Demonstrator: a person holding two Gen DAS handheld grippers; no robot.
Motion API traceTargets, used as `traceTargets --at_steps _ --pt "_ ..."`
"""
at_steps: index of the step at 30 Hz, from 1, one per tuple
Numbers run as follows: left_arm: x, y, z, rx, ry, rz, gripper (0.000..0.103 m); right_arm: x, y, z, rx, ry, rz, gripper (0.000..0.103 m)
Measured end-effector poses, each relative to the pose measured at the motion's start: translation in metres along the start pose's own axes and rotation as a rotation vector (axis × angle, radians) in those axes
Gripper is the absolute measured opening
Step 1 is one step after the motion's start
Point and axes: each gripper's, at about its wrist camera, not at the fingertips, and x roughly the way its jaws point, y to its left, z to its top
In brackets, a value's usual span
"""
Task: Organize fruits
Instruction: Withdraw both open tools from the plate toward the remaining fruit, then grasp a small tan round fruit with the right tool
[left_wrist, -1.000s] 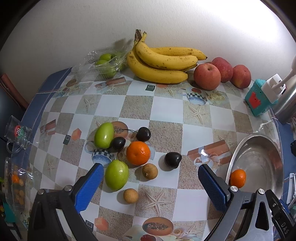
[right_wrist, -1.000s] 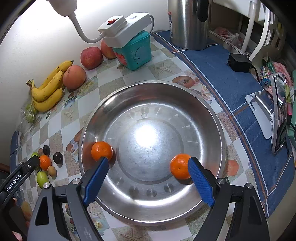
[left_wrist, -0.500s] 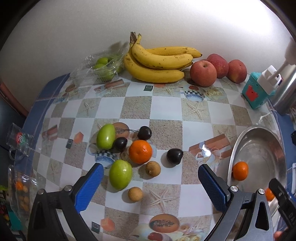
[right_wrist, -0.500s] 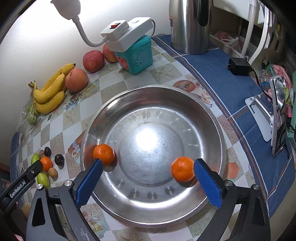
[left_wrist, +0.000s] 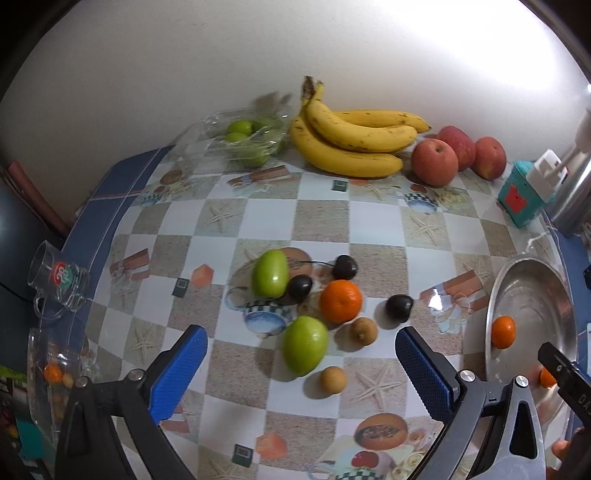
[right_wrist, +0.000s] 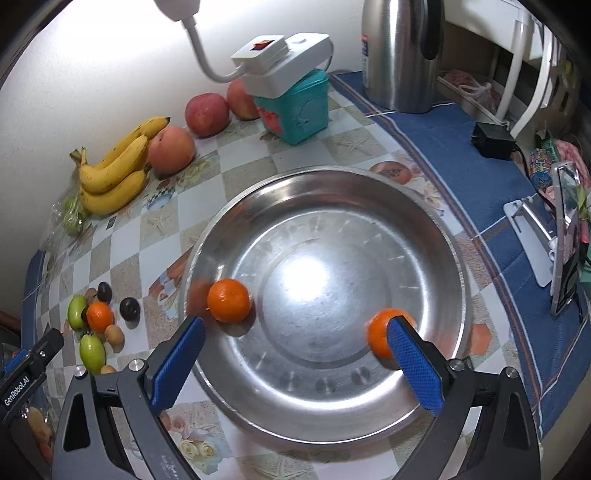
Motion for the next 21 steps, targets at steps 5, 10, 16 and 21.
traceTargets --at_steps 5,10,16,21 --pt "-0.001 0.028 -0.003 -0.042 -0.005 0.055 0.103 0.005 0.022 -0.007 -0.059 0.015 -0.003 0.099" --pt "0.0 0.055 -0.006 -0.09 -0.001 0.08 0.103 0.008 0.048 -0.014 -0.113 0.03 0.036 0.099" --pt "0.001 0.083 -0.01 -0.147 0.004 0.089 0.103 0.01 0.079 -0.023 -0.185 0.059 0.07 0.099" --pt "0.002 0.1 -0.013 -0.187 0.007 0.098 0.103 0.008 0.108 -0.029 -0.245 0.065 0.143 0.099"
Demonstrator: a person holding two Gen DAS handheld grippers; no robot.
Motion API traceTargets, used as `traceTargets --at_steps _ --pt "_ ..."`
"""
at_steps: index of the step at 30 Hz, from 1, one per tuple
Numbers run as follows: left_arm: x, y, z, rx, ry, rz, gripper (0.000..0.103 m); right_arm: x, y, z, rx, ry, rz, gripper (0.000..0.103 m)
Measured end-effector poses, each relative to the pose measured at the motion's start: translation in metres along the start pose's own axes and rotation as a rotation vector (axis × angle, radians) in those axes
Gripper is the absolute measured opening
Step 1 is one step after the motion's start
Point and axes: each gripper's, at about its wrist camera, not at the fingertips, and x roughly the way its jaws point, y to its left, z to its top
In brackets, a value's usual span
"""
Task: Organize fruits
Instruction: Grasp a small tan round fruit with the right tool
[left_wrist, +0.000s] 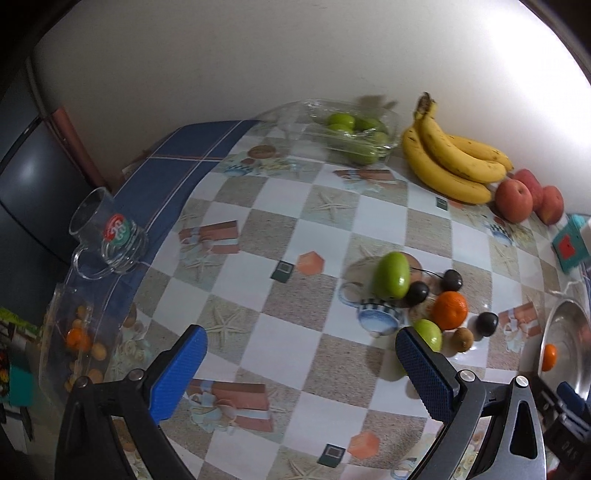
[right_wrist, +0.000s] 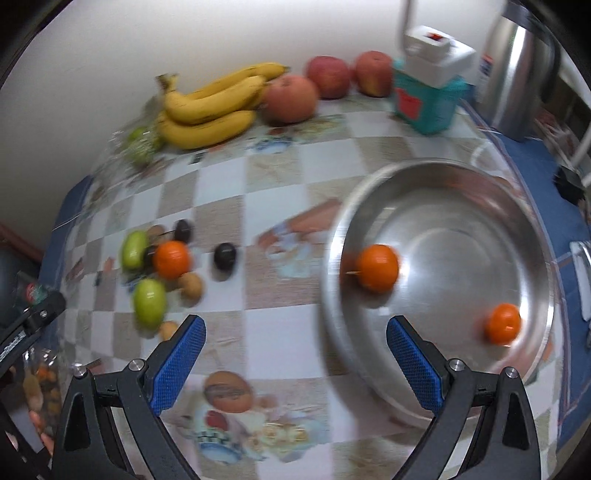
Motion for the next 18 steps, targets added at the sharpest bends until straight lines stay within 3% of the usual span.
traceTargets --at_steps 10,18 --pt "0.014 0.006 0.003 -0.037 0.035 -0.037 0.103 0.007 0.038 0.003 -0.092 -0.033 0.022 0.099" --pt "0.04 -0.006 0.001 -0.061 0.124 -0.113 0.103 0.026 0.054 0.004 -0.128 0.004 0.04 0.098"
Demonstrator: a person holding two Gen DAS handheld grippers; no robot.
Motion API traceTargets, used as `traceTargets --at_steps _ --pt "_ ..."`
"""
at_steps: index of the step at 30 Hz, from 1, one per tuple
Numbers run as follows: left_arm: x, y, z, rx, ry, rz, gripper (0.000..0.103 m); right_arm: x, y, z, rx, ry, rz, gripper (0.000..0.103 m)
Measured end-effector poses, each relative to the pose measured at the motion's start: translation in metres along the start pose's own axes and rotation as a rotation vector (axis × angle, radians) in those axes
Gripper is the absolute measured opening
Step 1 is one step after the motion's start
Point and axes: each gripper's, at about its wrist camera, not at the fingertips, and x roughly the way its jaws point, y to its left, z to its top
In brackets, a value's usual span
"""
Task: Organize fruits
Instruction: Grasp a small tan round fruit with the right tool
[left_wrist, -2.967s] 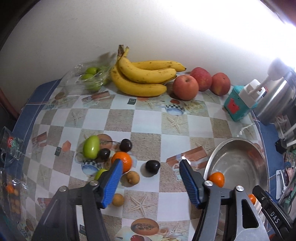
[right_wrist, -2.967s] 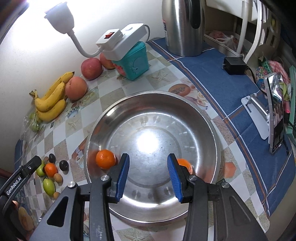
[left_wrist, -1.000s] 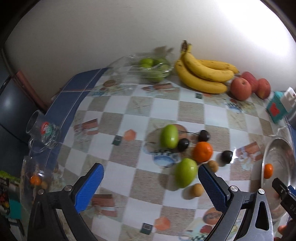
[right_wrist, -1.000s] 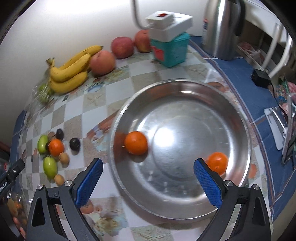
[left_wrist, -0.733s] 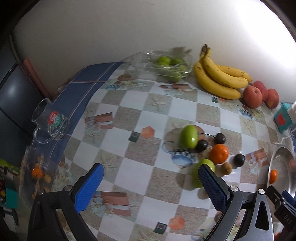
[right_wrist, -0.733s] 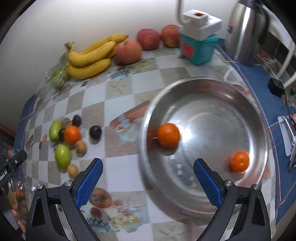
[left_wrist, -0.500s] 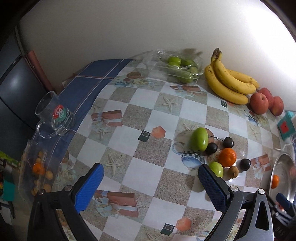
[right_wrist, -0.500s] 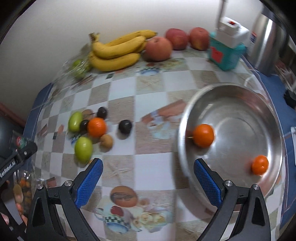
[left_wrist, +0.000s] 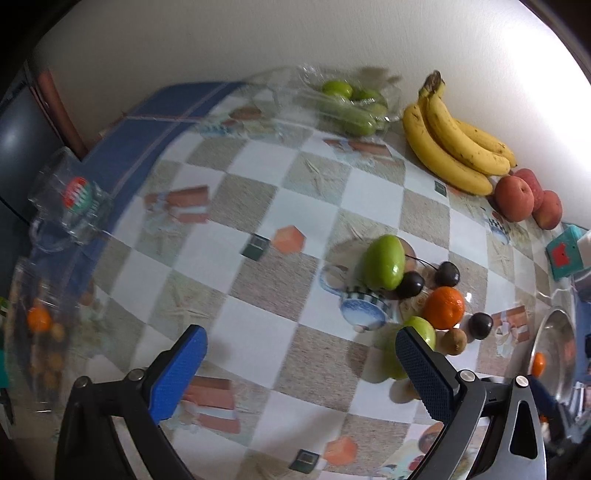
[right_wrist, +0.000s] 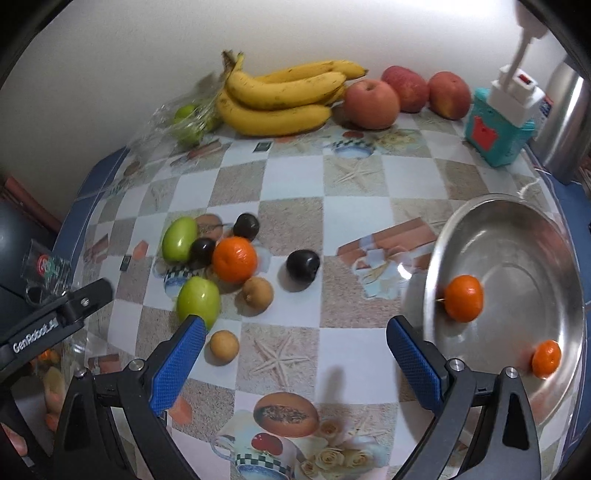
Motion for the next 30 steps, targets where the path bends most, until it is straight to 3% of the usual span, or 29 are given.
traceTargets --at_steps 6,12,14,16,18,22,30 --pt "0.022 -0.011 -0.005 0.03 0.062 0.008 0.103 0.03 0.015 -0.01 -0.047 0.087 0.011 0.098" --pt "0.037 -0.013 -0.007 0.04 0.098 0.04 0.103 0.042 0.022 -0.014 -0.068 0.113 -0.005 0.097" --pt "0.04 -0.011 -0.007 0.032 0.105 0.038 0.103 0.044 0.026 -0.014 -0.079 0.11 0.001 0.091" --pt "0.042 -0.01 -0.007 0.024 0.109 0.036 0.103 0.047 0.03 -0.014 -0.092 0.111 0.017 0.076" --pt "0.042 -0.008 -0.007 0.021 0.109 0.035 0.103 0.05 0.035 -0.015 -0.105 0.118 0.027 0.073" --pt "0.043 -0.007 -0.006 0.019 0.11 0.026 0.103 0.05 0.041 -0.015 -0.133 0.109 0.044 0.056" --pt "0.042 -0.008 -0.004 0.015 0.106 0.004 0.103 0.049 0.045 -0.017 -0.147 0.113 0.086 0.034"
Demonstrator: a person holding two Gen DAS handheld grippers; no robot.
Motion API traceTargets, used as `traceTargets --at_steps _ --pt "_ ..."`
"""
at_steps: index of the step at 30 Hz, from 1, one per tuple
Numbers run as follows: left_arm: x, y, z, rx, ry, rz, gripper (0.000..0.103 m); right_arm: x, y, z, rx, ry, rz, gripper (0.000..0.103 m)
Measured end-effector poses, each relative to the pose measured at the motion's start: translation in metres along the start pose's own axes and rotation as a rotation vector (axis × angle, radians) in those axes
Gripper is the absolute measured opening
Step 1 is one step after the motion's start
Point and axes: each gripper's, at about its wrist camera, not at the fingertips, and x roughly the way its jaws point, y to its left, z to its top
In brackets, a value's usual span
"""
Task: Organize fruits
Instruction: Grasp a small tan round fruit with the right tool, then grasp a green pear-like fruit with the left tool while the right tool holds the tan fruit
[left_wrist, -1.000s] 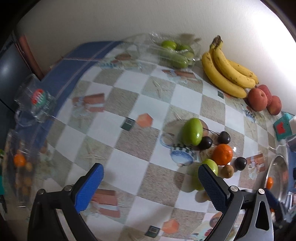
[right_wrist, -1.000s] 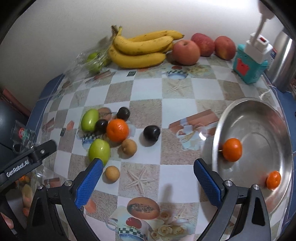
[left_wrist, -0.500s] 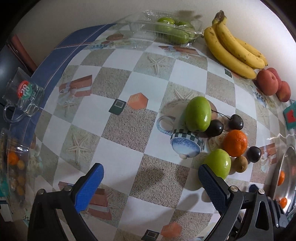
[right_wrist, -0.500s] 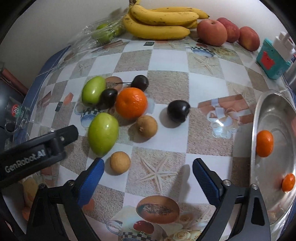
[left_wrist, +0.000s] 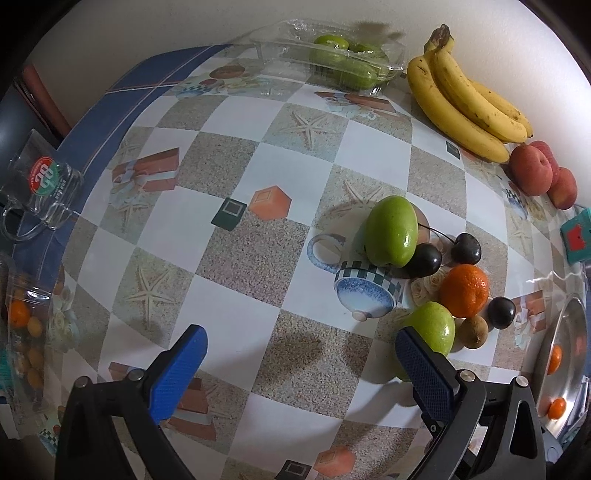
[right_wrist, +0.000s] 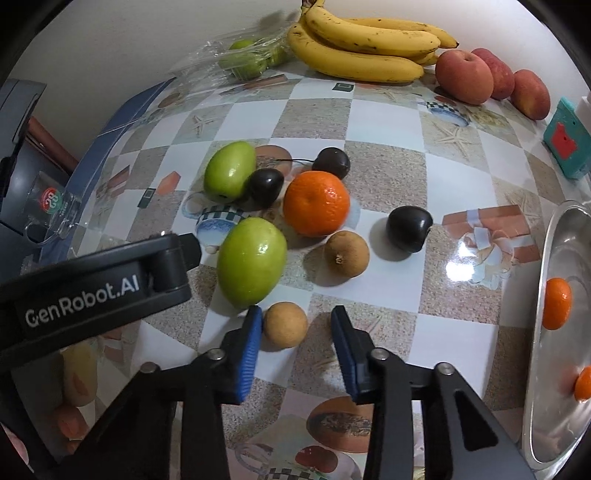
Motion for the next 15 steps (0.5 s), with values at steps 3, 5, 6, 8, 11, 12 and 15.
traceTargets --at_steps 3,5,6,8,11,12,15 --pt "-0.001 -0.001 0.001 0.001 -0.003 -0.004 0.103 -0.001 0.0 -0.001 0.002 0.0 0.02 0.026" --pt "-0.003 -0.001 0.0 0.005 -0.006 -0.008 0.103 -0.001 0.0 0.0 0.004 0.001 0.024 0.026" --pt "-0.003 -0.001 0.0 0.007 -0.008 -0.01 0.103 -0.002 -0.001 -0.001 0.009 0.0 0.032 0.026" --pt "-0.004 -0.003 0.001 0.008 -0.009 -0.016 0.103 -0.003 -0.002 0.001 0.023 0.0 0.053 0.026" --pt "-0.004 -0.005 0.003 0.009 -0.009 -0.03 0.103 -0.008 -0.004 0.003 0.032 -0.01 0.053 0.026" --pt "-0.005 -0.006 0.003 0.009 -0.008 -0.036 0.103 -0.011 -0.007 0.003 0.039 -0.015 0.05 0.026" --pt "-0.004 -0.009 0.004 0.013 -0.003 -0.054 0.103 -0.015 -0.016 0.004 0.068 -0.023 0.052 0.026"
